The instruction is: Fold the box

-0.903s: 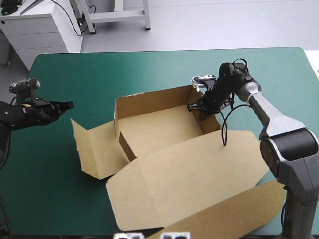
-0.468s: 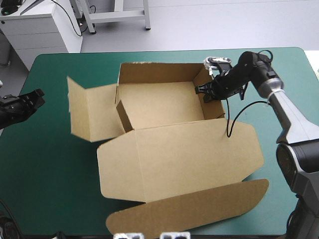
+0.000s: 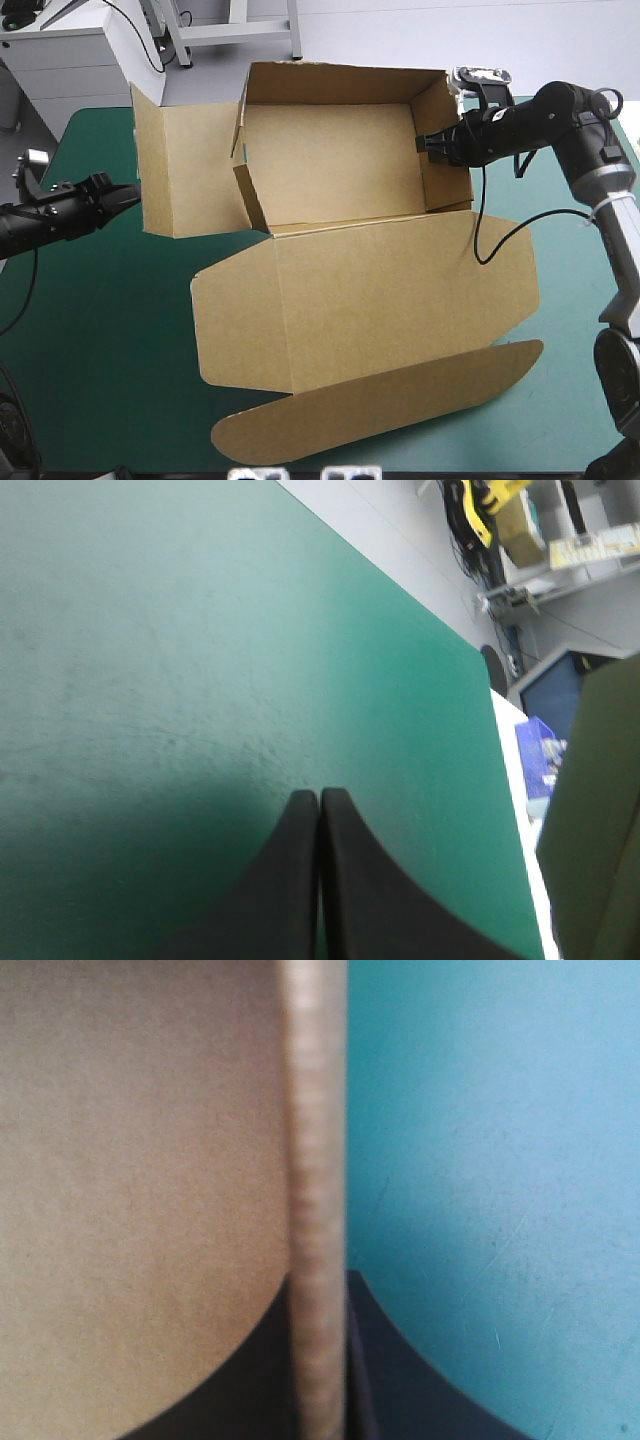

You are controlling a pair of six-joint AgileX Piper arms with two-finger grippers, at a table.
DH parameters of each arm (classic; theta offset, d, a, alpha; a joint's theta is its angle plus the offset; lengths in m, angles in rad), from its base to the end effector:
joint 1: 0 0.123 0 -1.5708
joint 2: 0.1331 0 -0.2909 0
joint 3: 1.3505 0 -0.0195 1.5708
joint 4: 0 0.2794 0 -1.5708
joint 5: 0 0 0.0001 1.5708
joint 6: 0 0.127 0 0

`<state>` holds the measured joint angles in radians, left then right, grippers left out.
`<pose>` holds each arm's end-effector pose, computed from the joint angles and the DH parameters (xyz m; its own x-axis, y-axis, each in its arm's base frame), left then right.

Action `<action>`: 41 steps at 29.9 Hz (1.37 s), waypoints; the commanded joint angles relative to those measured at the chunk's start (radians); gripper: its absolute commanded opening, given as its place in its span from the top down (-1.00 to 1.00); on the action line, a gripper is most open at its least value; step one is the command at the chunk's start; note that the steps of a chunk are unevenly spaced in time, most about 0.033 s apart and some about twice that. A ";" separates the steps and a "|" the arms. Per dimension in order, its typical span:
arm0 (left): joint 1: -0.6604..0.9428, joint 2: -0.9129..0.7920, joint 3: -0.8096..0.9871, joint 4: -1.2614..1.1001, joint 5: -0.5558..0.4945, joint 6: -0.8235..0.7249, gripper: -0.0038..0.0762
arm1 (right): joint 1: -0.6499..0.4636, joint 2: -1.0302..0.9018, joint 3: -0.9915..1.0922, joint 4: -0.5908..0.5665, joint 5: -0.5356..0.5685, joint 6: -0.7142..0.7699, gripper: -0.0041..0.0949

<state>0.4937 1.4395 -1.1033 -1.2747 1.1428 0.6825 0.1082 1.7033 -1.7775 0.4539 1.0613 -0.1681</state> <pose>0.3331 0.0537 0.3183 -0.6951 -0.5149 -0.5018 0.1193 0.6057 -0.7867 0.4183 0.0944 0.3794 -0.7703 -0.0228 -0.6373 -0.3002 0.8947 0.3308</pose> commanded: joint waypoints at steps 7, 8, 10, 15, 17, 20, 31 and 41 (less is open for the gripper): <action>-0.124 -0.035 -0.092 -0.158 0.137 0.031 0.92 | 0.056 -0.055 -0.027 0.031 -0.119 0.007 0.95; -0.129 -0.040 -0.103 -0.165 0.145 0.031 0.92 | 0.058 -0.055 -0.027 0.033 -0.127 0.007 0.95; -0.136 -0.047 -0.121 -0.171 0.149 0.031 0.92 | 0.062 -0.055 -0.027 0.034 -0.141 0.018 0.95; -0.141 -0.082 -0.140 -0.171 0.149 0.030 0.92 | 0.064 -0.055 -0.027 0.034 -0.151 0.026 0.95; -0.141 -0.098 -0.140 -0.164 0.149 0.030 0.92 | 0.064 -0.055 -0.025 0.034 -0.158 0.026 0.95; -0.141 -0.125 -0.140 -0.166 0.149 0.030 0.92 | 0.080 -0.054 -0.025 0.023 -0.170 0.034 0.95; -0.141 -0.203 -0.140 -0.097 0.144 0.032 0.92 | 0.203 -0.019 -0.015 -0.055 -0.259 0.100 0.95; -0.149 -0.221 -0.140 -0.051 0.145 -0.008 0.92 | 0.265 -0.004 -0.015 -0.109 -0.293 0.143 0.95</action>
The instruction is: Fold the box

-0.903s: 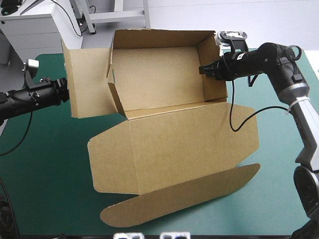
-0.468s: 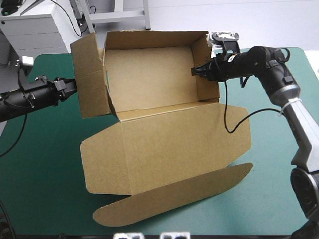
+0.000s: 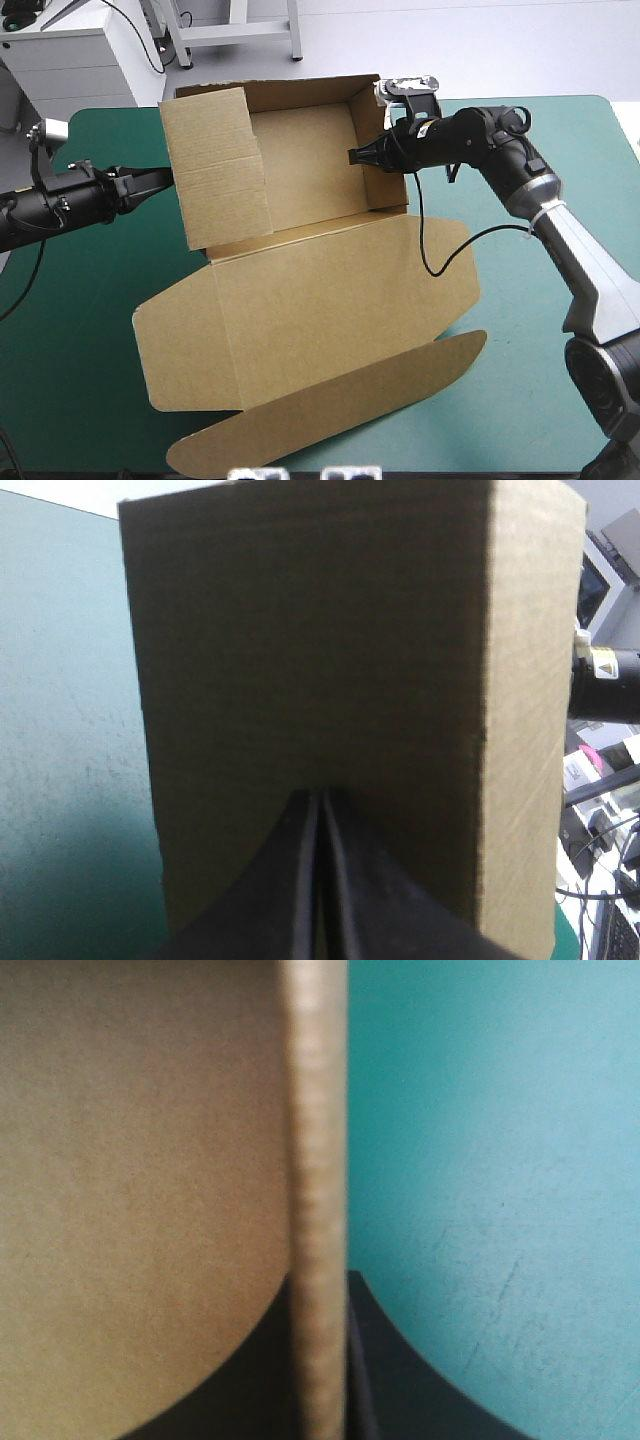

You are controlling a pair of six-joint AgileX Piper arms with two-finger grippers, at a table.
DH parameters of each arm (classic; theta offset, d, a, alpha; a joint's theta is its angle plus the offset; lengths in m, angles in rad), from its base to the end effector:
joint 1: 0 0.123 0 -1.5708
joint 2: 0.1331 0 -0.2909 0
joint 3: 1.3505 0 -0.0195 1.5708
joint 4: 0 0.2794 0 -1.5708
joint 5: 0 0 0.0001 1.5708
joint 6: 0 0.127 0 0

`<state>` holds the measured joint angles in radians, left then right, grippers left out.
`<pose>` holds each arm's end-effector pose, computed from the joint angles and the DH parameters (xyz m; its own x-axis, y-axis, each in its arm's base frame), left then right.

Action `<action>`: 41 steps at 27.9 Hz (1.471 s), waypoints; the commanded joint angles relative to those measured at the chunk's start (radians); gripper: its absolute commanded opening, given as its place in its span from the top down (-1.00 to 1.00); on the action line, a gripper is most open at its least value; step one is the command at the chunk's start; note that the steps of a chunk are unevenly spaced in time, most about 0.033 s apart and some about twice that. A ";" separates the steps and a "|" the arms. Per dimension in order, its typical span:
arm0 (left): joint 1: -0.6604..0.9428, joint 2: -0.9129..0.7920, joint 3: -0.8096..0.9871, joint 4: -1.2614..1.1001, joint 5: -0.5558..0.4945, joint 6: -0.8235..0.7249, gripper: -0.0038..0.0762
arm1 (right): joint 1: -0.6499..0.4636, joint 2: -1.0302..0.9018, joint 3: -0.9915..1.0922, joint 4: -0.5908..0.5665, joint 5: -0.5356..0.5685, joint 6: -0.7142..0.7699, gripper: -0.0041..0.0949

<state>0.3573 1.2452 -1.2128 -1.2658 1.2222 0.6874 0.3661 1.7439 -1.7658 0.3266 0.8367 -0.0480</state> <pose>0.2904 -0.0132 0.4099 -0.6230 -0.2980 -0.7233 0.4389 0.6322 -0.6385 0.4164 0.1921 0.3706 -0.6829 -0.0806 -0.7261 -0.4049 0.8690 0.2844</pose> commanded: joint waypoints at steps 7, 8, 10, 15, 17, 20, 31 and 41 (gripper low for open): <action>-0.087 -0.027 -0.030 -0.045 0.061 -0.010 0.52 | 0.019 -0.032 -0.026 -0.007 -0.068 0.048 0.95; -0.095 -0.027 -0.030 -0.043 0.061 -0.010 0.42 | 0.021 -0.032 -0.026 -0.012 -0.069 0.048 0.95; -0.104 -0.027 -0.030 -0.043 0.065 -0.007 0.22 | 0.026 -0.032 -0.026 -0.037 -0.068 0.059 0.95; -0.114 -0.027 -0.030 -0.031 0.065 -0.007 -0.24 | 0.026 -0.028 -0.026 -0.053 -0.058 0.065 0.95; -0.114 -0.027 -0.030 -0.007 0.063 -0.007 -0.33 | 0.031 -0.025 -0.026 -0.054 -0.057 0.065 0.94; -0.118 -0.027 -0.030 0.060 0.027 -0.044 -0.33 | 0.058 -0.024 -0.026 -0.086 -0.069 0.070 0.92; -0.340 -0.024 -0.030 0.404 -0.337 -0.297 -0.20 | 0.115 -0.024 -0.026 -0.146 -0.051 0.128 0.92; -0.443 0.094 -0.030 0.539 -0.466 -0.379 -0.03 | 0.115 -0.027 -0.063 -0.097 0.027 0.137 0.92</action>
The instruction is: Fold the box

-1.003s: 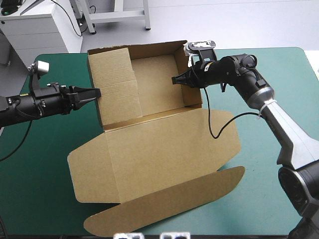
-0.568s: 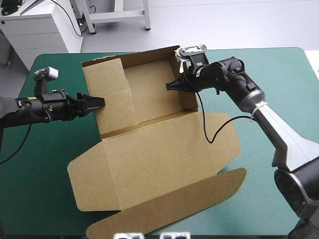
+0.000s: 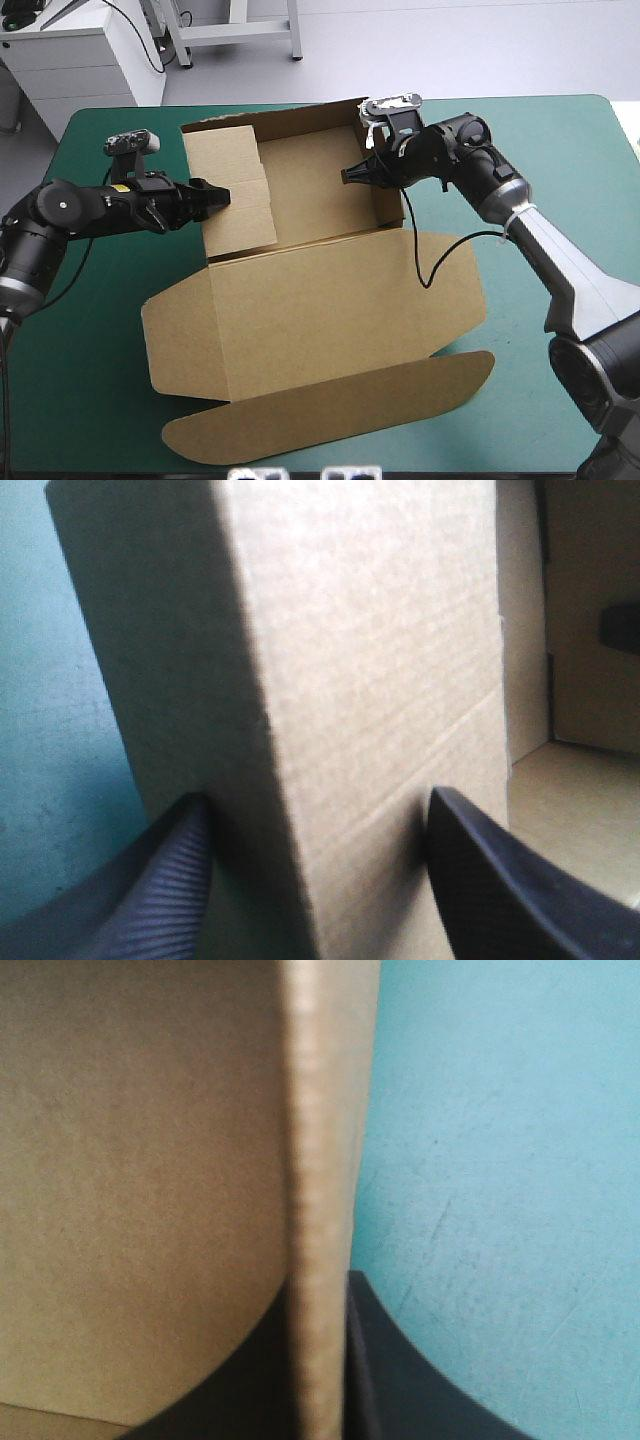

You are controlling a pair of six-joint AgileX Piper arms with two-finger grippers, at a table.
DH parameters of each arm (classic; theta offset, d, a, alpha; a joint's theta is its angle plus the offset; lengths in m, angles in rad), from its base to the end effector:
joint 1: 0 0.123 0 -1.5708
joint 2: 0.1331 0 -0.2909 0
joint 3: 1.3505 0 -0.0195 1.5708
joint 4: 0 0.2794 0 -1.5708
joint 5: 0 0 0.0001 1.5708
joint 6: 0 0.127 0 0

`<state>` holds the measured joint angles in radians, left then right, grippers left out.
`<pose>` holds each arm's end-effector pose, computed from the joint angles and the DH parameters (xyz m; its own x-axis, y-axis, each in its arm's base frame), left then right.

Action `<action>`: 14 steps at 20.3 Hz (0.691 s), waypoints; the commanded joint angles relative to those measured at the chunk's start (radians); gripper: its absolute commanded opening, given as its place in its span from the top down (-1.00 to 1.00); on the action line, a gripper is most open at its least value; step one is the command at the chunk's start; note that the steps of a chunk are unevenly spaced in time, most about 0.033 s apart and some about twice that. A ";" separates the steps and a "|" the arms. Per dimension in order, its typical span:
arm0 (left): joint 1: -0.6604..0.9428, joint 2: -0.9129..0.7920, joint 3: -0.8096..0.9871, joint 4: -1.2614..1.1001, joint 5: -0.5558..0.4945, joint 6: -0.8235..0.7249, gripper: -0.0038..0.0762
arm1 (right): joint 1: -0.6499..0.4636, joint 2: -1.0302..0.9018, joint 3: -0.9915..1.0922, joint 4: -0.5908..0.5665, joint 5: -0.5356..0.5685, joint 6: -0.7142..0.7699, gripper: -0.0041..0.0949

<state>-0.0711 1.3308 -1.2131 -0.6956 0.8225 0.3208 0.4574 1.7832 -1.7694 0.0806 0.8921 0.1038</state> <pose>0.3279 -0.0832 0.3491 -0.7268 -0.1204 -0.6762 0.2784 0.8484 -0.4503 0.4114 0.2113 0.3442 -0.7202 -0.1833 -0.6692 -0.3729 0.9156 0.1504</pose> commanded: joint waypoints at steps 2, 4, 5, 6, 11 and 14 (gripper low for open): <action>-0.015 0.018 -0.030 0.015 -0.094 -0.060 0.35 | 0.023 -0.072 -0.059 0.149 -0.014 -0.015 0.92; -0.015 0.020 -0.030 0.081 -0.103 -0.060 0.69 | 0.023 -0.076 -0.059 0.149 -0.008 -0.015 0.92; -0.015 0.020 -0.030 0.113 -0.099 -0.057 0.85 | 0.023 -0.076 -0.059 0.149 0.002 -0.015 0.92; -0.015 0.020 -0.030 0.113 -0.095 -0.037 0.92 | 0.023 -0.076 -0.059 0.140 0.012 -0.015 0.92; -0.015 0.020 -0.030 0.104 -0.061 -0.039 0.92 | 0.023 -0.076 -0.059 0.076 0.069 -0.010 0.92; -0.015 0.029 -0.032 0.119 -0.032 -0.039 0.92 | 0.023 -0.076 -0.057 0.023 0.112 0.000 0.92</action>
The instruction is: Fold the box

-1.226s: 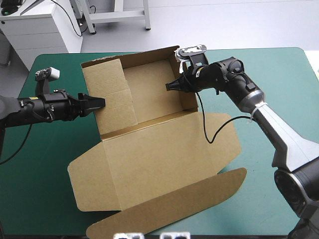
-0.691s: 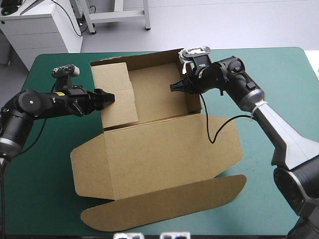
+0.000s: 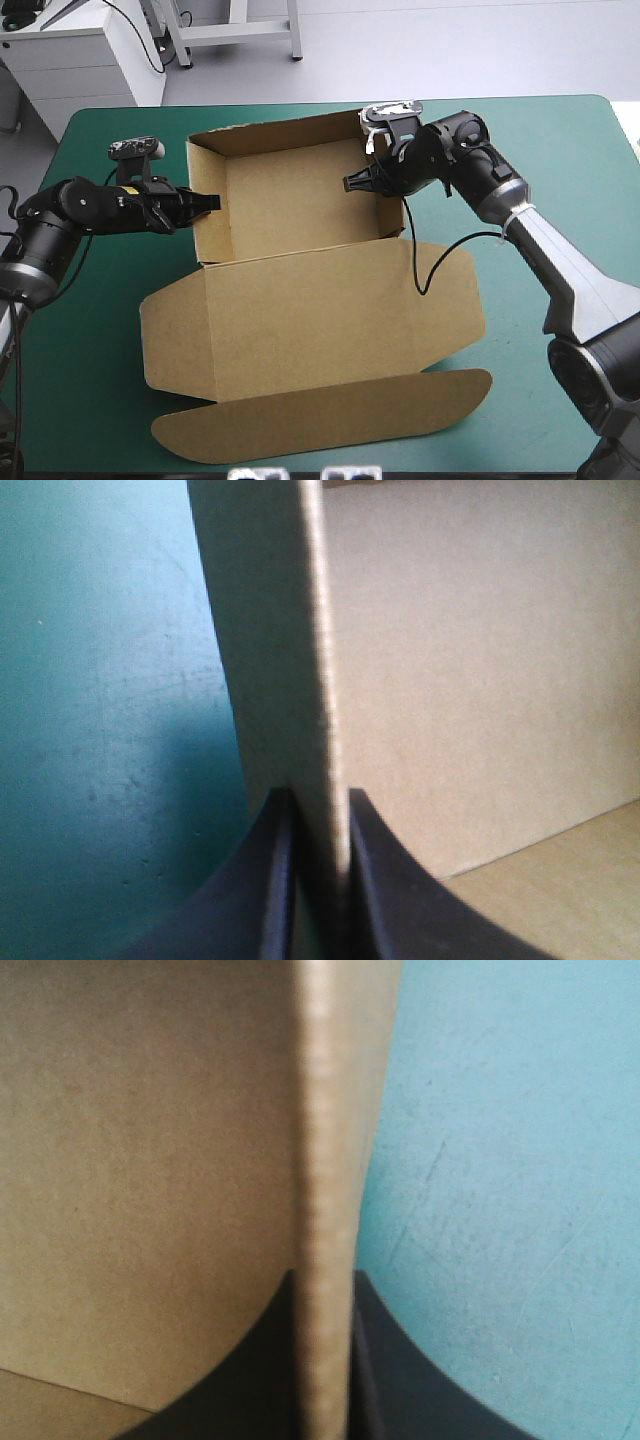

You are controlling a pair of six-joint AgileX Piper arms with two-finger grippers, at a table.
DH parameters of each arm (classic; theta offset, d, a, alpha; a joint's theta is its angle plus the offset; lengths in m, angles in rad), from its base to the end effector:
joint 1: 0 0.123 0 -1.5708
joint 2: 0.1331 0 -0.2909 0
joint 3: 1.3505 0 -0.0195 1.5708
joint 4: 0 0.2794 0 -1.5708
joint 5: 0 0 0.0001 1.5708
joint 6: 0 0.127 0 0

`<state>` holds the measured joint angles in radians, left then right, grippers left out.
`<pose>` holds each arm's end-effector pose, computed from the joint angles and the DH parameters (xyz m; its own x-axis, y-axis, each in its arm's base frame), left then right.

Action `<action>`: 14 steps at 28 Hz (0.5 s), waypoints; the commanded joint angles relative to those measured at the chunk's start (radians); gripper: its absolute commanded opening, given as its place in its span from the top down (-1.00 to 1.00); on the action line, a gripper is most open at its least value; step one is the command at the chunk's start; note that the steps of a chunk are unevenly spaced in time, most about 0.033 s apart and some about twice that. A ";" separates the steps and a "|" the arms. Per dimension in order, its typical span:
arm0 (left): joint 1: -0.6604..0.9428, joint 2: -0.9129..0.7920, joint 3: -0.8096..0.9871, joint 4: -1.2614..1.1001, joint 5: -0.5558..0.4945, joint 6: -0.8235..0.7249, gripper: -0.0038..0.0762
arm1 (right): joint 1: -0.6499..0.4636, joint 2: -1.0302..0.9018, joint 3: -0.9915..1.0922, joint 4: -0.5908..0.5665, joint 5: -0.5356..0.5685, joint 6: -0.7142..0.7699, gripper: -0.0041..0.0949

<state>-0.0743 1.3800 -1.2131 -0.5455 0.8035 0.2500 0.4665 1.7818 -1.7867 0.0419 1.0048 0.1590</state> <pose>0.3404 -0.0729 0.3256 -0.7593 -0.0813 -0.6456 0.2169 0.9038 -0.3690 0.4018 0.2074 0.3415 -0.7794 -0.1905 -0.5968 -0.3336 0.9326 0.1379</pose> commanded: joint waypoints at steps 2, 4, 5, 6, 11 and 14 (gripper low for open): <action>-0.014 -0.012 -0.034 0.005 -0.005 0.032 0.92 | 0.014 -0.075 -0.040 0.049 0.022 -0.055 0.92; -0.030 -0.002 -0.048 0.077 0.013 0.003 0.92 | 0.014 -0.075 -0.040 0.048 0.042 -0.055 0.92; -0.042 0.006 -0.061 0.129 0.030 -0.031 0.92 | 0.014 -0.075 -0.040 0.048 0.048 -0.055 0.92; -0.054 0.017 -0.078 0.182 0.050 -0.072 0.92 | 0.014 -0.075 -0.040 0.048 0.051 -0.055 0.92; -0.101 0.098 -0.209 0.275 0.169 -0.174 0.92 | 0.014 -0.075 -0.038 0.052 0.097 -0.043 0.92; -0.102 0.145 -0.295 0.274 0.242 -0.198 0.92 | 0.014 -0.075 -0.023 0.054 0.104 -0.038 0.92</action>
<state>-0.1705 1.5159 -1.4141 -0.3021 1.0310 0.0423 0.4747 1.7818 -1.7861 0.0233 1.1163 0.1814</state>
